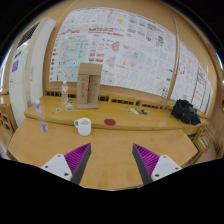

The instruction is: Pour water

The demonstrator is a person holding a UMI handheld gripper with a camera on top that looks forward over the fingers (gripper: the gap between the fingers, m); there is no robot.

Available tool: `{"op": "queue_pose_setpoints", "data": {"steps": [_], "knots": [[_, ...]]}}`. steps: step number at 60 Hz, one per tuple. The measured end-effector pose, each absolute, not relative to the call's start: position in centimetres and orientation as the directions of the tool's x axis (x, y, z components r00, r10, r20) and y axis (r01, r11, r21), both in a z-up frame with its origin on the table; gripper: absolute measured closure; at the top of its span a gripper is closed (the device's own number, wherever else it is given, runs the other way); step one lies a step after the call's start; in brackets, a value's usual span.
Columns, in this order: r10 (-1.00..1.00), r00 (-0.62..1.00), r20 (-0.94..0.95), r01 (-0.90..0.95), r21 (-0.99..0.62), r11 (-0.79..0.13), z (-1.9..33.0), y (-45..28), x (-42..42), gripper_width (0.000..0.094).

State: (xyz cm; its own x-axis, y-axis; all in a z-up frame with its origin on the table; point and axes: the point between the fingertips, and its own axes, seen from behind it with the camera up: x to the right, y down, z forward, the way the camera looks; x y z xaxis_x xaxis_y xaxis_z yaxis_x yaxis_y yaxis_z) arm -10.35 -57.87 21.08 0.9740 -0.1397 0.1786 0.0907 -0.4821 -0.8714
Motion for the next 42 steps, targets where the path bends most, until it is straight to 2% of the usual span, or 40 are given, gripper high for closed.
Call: {"op": "queue_pose_setpoints", "data": {"steps": [8,25,35,42], "knots": [[-0.158,0.969,0.192,0.081,-0.845,-0.528,17.8,-58.0,-12.0,0.0082],[-0.145,0.975,0.166,0.047,-0.798,-0.600,6.7,-55.9,-25.9,0.0083],[-0.058,0.994,0.091,0.040,-0.809,-0.586,3.9,-50.5,-37.7,0.0082],[0.031,0.998,0.053,0.061,-0.845,-0.531,4.4,-44.5,-45.4,0.0083]]}}
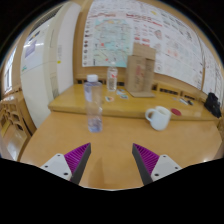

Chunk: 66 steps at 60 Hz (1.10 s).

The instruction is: Pour water

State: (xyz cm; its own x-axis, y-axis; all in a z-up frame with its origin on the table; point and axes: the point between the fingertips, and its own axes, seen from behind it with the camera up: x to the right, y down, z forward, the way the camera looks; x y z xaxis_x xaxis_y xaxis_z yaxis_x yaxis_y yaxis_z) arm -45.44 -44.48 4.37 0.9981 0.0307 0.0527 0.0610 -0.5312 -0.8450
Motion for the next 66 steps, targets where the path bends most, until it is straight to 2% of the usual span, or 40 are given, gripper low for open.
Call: {"op": "queue_pose_setpoints", "data": {"steps": [13,17,30,33,38,47,49,50,51,58,66], "knots": [[0.088,0.995,0.048,0.079,-0.921,-0.383,5.1,-31.7,-53.2,0.0091],[0.076,0.996,0.048,0.072,-0.928,-0.365,4.6,-28.4,-54.1,0.0104],[0.046,0.997,0.066,0.078,-0.944,-0.322,3.5,-23.6,-53.8,0.0274],[0.037,0.997,0.068,0.076,-0.949,-0.307,3.4,-23.1,-53.3,0.0420],[0.057,0.997,0.046,0.061,-0.954,-0.295,3.5,-22.8,-53.6,0.0461],[0.071,0.997,0.013,0.032,-0.961,-0.276,3.7,-22.9,-53.5,0.0608],[0.082,0.997,-0.003,0.019,-0.963,-0.271,4.0,-22.9,-53.7,0.0611],[0.090,0.996,-0.010,0.015,-0.963,-0.269,4.2,-22.9,-53.8,0.0598],[0.094,0.995,-0.015,0.011,-0.963,-0.268,4.4,-23.0,-53.8,0.0640],[0.128,0.989,-0.080,-0.047,-0.969,-0.243,7.5,-23.3,-54.1,0.0641],[0.192,0.915,-0.355,-0.313,-0.925,-0.217,14.4,-23.7,-54.2,0.0641]]}}
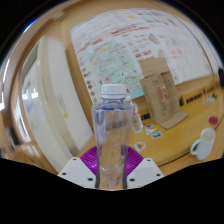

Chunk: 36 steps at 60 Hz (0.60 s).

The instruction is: Pour water

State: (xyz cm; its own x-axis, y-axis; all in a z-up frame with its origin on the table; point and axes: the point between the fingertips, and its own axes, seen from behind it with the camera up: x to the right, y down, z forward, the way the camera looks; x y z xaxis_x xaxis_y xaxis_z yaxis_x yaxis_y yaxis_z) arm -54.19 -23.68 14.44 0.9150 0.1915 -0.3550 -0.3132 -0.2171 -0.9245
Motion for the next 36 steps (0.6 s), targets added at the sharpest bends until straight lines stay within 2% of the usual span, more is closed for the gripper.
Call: {"op": "queue_pose_setpoints", "data": {"steps": [4,10,12,19,23,29,36], "knots": [[0.232,0.798,-0.557,-0.513,-0.828,-0.226,18.6,-23.7,-53.9,0.0640],[0.311,0.520,-0.795,-0.758,-0.598,-0.261,24.0,-23.5,-52.0,0.0640],[0.324,0.409,-0.853,-0.819,-0.500,-0.282,26.5,-24.1,-51.5,0.0640],[0.392,-0.031,-0.920,-0.929,-0.118,-0.351,30.0,-24.0,-46.3,0.0640],[0.395,-0.236,-0.888,-0.924,0.079,-0.374,30.4,-23.8,-42.7,0.0641],[0.378,-0.461,-0.803,-0.868,0.319,-0.379,29.3,-23.7,-37.6,0.0642],[0.334,-0.625,-0.706,-0.775,0.509,-0.376,25.2,-22.1,-33.5,0.0641]]}}
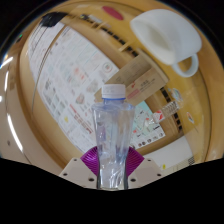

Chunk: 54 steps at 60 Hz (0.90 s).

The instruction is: Pour water

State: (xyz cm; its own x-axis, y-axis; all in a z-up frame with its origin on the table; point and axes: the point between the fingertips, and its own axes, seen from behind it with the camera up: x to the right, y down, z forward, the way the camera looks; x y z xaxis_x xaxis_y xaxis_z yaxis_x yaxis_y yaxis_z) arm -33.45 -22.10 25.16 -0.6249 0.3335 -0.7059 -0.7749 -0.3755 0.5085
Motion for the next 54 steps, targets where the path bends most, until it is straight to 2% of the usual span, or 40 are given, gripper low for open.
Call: {"op": "queue_pose_setpoints", "data": {"steps": [6,12,21,25,29,35,39,46,49,54], "knots": [[0.292,-0.694,-0.658,-0.718,0.603,-0.348,22.4,-21.7,-31.3,0.0643],[0.262,-0.720,-0.642,-0.691,0.635,-0.344,21.3,-21.5,-30.5,0.0645],[0.216,-0.738,-0.639,-0.667,0.644,-0.375,21.8,-21.1,-30.6,0.0644],[0.213,-0.677,-0.704,-0.719,0.572,-0.395,23.3,-21.1,-30.9,0.0643],[0.220,-0.525,-0.822,-0.816,0.413,-0.405,25.1,-21.0,-31.9,0.0640],[0.292,-0.200,-0.935,-0.918,0.075,-0.390,27.7,-21.0,-30.7,0.0640],[0.335,0.092,-0.938,-0.930,-0.202,-0.308,29.8,-20.1,-29.8,0.0641],[0.343,0.569,-0.748,-0.763,-0.635,-0.118,32.1,-18.9,-24.1,0.0640],[0.313,0.712,-0.629,-0.651,-0.758,-0.042,32.9,-18.2,-20.5,0.0640],[0.213,0.879,-0.427,-0.444,-0.896,0.034,33.5,-17.2,-17.0,0.0641]]}}
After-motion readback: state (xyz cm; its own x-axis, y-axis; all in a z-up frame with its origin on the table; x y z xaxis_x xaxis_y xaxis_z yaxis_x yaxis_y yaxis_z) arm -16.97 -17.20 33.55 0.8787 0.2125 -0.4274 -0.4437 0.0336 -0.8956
